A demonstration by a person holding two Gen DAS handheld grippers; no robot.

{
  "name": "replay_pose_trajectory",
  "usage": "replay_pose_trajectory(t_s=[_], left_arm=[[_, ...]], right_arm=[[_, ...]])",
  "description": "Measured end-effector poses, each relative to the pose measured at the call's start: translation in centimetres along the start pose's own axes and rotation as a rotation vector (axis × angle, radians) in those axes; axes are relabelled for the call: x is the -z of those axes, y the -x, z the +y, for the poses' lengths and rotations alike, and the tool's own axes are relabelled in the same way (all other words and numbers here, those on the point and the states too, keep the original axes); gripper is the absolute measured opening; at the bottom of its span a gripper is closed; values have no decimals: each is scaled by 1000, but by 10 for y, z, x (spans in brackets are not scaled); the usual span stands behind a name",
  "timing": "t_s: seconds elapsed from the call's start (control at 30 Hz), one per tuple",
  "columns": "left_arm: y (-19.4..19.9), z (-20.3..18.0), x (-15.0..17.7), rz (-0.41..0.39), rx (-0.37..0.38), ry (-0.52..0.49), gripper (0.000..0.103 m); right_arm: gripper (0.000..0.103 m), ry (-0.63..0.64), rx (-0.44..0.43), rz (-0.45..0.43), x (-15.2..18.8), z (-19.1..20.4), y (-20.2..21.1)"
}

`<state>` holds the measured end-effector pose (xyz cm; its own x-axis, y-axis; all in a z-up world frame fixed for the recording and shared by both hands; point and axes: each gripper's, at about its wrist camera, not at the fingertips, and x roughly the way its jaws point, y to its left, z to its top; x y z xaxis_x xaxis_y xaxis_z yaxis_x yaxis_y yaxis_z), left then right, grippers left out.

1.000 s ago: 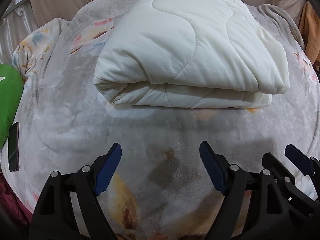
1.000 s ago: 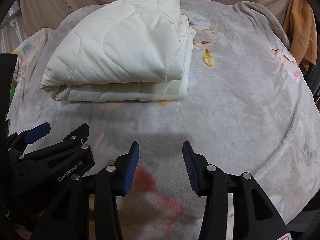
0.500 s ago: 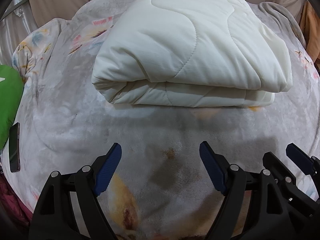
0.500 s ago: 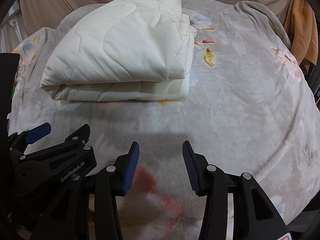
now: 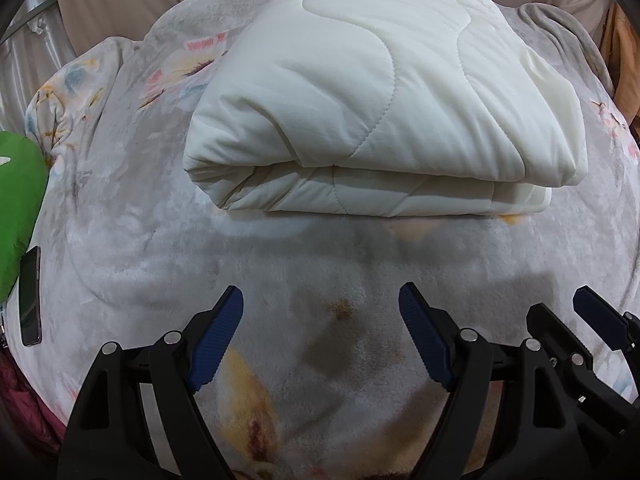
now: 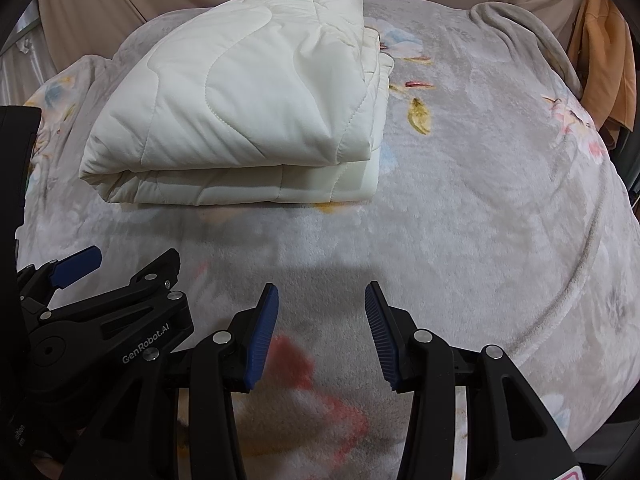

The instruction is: Fold large clothes

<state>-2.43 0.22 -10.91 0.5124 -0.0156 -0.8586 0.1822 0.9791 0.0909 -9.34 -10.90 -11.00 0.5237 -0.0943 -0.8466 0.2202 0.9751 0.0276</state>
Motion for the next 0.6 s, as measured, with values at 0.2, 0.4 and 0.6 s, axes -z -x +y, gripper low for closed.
replay_pose_trajectory(t_s=[0.2,0.4,0.6], left_arm=[[-1,1,0,-5,1,1,78],[0,1,-1,-10,0,3,78],[0,2,-2,-12,5,3,77]], right_arm=[[45,0,2,-4,-2,0,-1],[45,-7,1,-11,-4,1,1],[45,-9,5,-14,-5,2,1]])
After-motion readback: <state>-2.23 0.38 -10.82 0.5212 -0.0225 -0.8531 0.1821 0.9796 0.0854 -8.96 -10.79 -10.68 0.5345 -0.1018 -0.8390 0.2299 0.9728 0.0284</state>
